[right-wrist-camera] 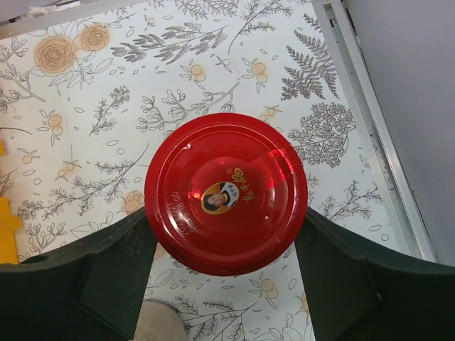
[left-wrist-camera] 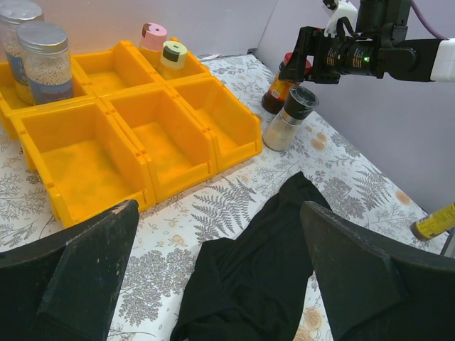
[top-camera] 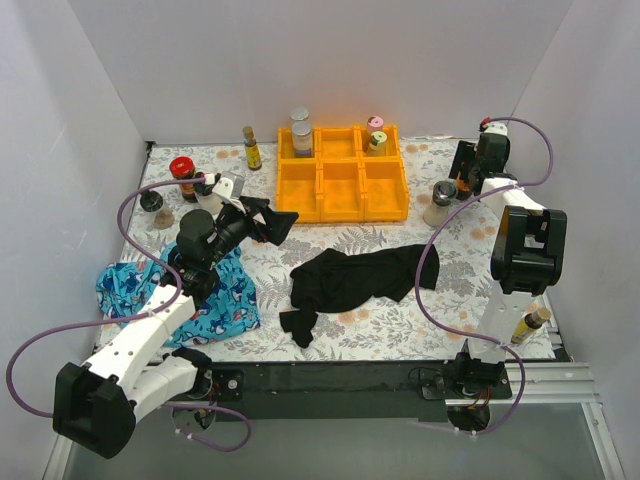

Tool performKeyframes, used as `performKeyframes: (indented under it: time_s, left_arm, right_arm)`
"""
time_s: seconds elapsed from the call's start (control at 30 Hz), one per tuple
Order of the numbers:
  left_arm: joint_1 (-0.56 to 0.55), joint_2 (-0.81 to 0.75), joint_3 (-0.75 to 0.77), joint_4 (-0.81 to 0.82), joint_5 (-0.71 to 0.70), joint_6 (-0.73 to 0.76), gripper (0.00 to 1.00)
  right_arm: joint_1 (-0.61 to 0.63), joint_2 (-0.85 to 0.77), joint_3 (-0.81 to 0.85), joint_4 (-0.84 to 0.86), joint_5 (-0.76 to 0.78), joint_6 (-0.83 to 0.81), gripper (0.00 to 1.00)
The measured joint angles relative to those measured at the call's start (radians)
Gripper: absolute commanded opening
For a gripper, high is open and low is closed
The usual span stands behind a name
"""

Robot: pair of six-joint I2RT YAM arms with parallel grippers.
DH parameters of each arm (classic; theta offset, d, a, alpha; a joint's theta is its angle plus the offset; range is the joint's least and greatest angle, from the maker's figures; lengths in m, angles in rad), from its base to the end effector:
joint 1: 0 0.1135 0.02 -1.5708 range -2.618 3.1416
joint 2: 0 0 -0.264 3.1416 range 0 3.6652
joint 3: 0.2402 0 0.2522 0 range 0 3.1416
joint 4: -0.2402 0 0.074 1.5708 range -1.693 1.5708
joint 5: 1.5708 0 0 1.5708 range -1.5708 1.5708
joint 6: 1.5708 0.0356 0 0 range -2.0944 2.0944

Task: Organize the condiment bottles
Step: Pick up the bottle from the center of the board.

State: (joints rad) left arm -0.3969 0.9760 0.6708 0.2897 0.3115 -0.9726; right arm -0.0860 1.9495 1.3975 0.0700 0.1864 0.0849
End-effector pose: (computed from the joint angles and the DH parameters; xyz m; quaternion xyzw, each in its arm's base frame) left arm 0.2094 -0.0996 0.3141 -0.0955 0.7059 -0.5240 0.4670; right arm 0.4520 -0.0456 0.2309 0.1207 0.8445 -0.0799 0.5156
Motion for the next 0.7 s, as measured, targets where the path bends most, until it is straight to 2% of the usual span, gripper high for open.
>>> performKeyframes:
  time_s: [0.2, 0.37, 0.47, 0.5, 0.57, 0.6, 0.7]
  left_arm:
    - [0.000, 0.006, 0.000, 0.000, 0.004, 0.000, 0.98]
    - [0.000, 0.009, 0.000, 0.000, 0.005, 0.000, 0.98]
    - [0.000, 0.009, 0.000, -0.001, 0.006, 0.000, 0.98]
    - [0.000, 0.009, 0.000, -0.001, 0.007, 0.000, 0.98]
    - [0.000, 0.009, 0.000, -0.001, 0.009, 0.000, 0.98]
    - [0.000, 0.009, 0.000, -0.001, 0.010, 0.000, 0.98]
    - [0.000, 0.009, 0.000, -0.001, 0.011, 0.000, 0.98]
  right_arm:
    - [-0.002, -0.018, -0.003, 0.003, -0.006, 0.002, 0.76]
    - [-0.005, -0.026, -0.003, 0.001, -0.011, -0.001, 0.69]
    - [-0.006, -0.026, -0.003, 0.001, -0.015, -0.002, 0.58]
    - [-0.006, -0.026, -0.003, 0.001, -0.016, -0.003, 0.49]
    - [-0.006, -0.026, -0.003, 0.001, -0.018, -0.003, 0.39]
    - [-0.007, -0.026, -0.003, 0.002, -0.018, -0.005, 0.28]
    - [-0.008, -0.026, -0.003, 0.004, -0.026, -0.012, 0.12]
